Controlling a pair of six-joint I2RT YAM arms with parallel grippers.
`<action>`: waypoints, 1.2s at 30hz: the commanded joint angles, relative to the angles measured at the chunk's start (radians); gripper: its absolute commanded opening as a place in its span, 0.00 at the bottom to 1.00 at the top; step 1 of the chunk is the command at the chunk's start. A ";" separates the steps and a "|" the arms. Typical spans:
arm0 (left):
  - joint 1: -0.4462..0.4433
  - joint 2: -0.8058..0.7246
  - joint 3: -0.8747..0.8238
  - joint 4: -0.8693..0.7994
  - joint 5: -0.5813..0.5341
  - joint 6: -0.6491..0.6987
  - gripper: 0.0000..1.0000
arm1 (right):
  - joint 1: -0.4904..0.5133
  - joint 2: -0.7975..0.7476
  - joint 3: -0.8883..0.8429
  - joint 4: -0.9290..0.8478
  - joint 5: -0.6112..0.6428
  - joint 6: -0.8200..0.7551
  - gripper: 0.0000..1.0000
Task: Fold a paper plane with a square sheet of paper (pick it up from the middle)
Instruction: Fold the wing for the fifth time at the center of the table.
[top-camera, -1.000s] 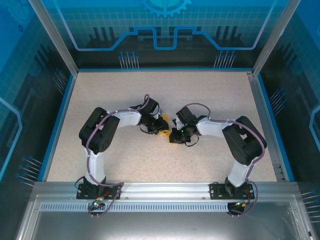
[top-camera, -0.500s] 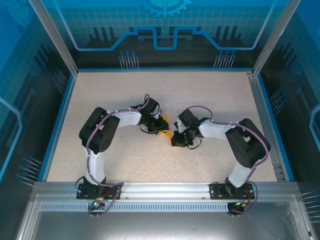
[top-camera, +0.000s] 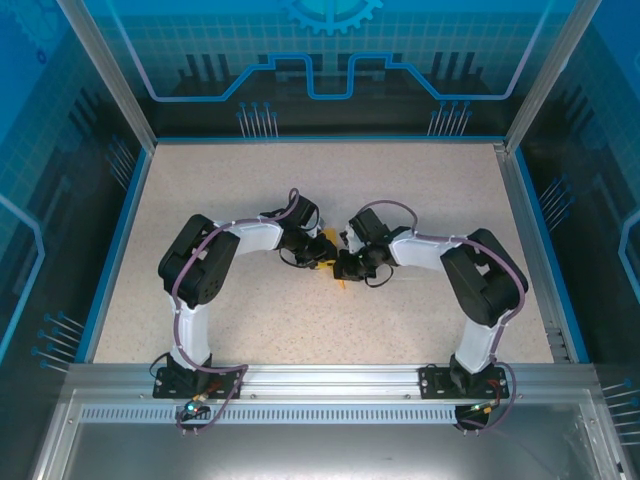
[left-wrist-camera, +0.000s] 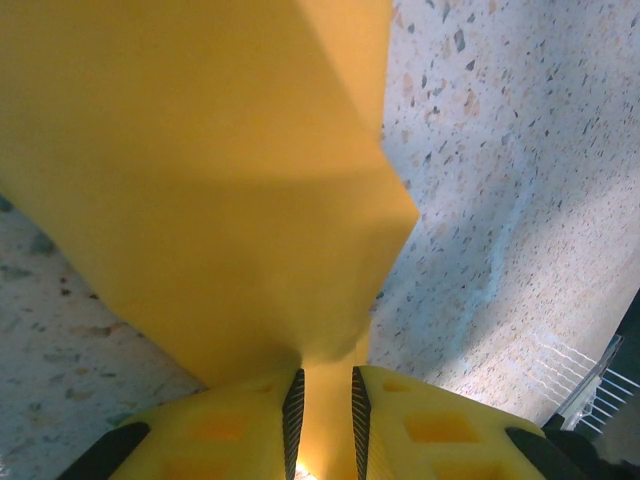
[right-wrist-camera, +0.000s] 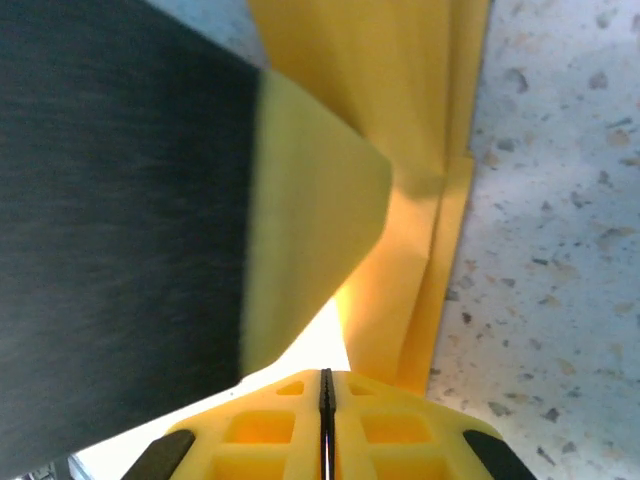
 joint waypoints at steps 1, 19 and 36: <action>0.004 0.056 -0.003 -0.073 -0.094 0.004 0.25 | 0.014 0.020 -0.011 -0.028 0.019 0.004 0.09; 0.004 0.057 -0.006 -0.077 -0.103 0.003 0.25 | 0.007 -0.116 -0.136 -0.050 -0.037 -0.030 0.09; 0.004 0.057 0.004 -0.080 -0.089 0.007 0.25 | 0.009 -0.064 -0.015 0.042 -0.039 -0.015 0.10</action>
